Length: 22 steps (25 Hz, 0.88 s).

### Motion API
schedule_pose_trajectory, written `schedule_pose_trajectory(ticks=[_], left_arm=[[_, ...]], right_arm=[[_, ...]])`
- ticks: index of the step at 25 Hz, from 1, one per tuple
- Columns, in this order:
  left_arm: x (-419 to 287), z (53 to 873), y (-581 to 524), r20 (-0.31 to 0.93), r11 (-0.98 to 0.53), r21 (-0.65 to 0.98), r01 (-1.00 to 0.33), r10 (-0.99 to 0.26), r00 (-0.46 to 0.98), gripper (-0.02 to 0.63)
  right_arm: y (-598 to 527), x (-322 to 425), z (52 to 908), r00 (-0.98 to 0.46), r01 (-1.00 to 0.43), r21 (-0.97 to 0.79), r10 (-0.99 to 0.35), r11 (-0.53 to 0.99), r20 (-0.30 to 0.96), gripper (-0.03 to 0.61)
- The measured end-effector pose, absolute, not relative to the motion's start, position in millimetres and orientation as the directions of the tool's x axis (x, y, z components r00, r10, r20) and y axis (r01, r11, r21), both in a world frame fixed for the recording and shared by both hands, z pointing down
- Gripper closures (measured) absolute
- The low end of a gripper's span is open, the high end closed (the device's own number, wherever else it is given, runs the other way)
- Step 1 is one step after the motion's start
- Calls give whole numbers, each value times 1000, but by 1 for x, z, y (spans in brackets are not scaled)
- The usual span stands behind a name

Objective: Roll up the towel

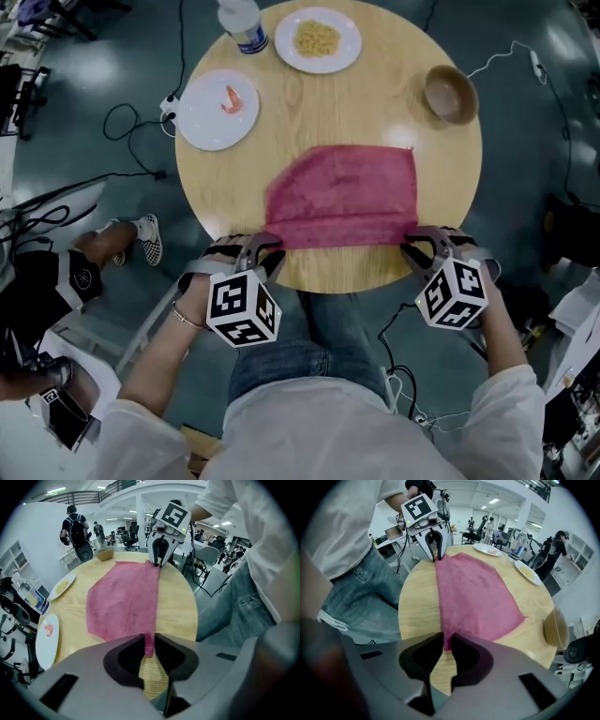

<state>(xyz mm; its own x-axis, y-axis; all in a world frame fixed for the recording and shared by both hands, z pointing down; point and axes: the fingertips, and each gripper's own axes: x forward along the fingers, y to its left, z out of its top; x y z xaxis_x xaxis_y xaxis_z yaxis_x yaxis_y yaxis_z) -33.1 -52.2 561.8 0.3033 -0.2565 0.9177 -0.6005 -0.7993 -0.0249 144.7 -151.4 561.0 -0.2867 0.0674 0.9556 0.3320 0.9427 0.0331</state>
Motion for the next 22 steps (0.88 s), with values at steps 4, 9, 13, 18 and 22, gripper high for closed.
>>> schedule_pose_trajectory(ticks=[4,9,13,18,22], left_arm=[[-34,562,-54,913,-785,-43,-618,-281,294,559],[-28,562,-43,917,-790,17,-613,-233,325,597],[-14,556,-18,916,-807,118,-579,-137,376,597],[-13,540,-18,896,-776,210,-595,-91,434,597],[-31,535,-47,895,-733,202,-649,-131,427,597]], right_arm=[[-153,144,562,-301,328,61,44,943,953,547],[-138,150,562,-282,315,-8,102,949,954,555],[-104,165,555,-239,316,-131,213,940,947,557],[-99,170,534,-257,239,-229,289,944,922,557],[-128,157,522,-316,168,-232,275,958,908,555]])
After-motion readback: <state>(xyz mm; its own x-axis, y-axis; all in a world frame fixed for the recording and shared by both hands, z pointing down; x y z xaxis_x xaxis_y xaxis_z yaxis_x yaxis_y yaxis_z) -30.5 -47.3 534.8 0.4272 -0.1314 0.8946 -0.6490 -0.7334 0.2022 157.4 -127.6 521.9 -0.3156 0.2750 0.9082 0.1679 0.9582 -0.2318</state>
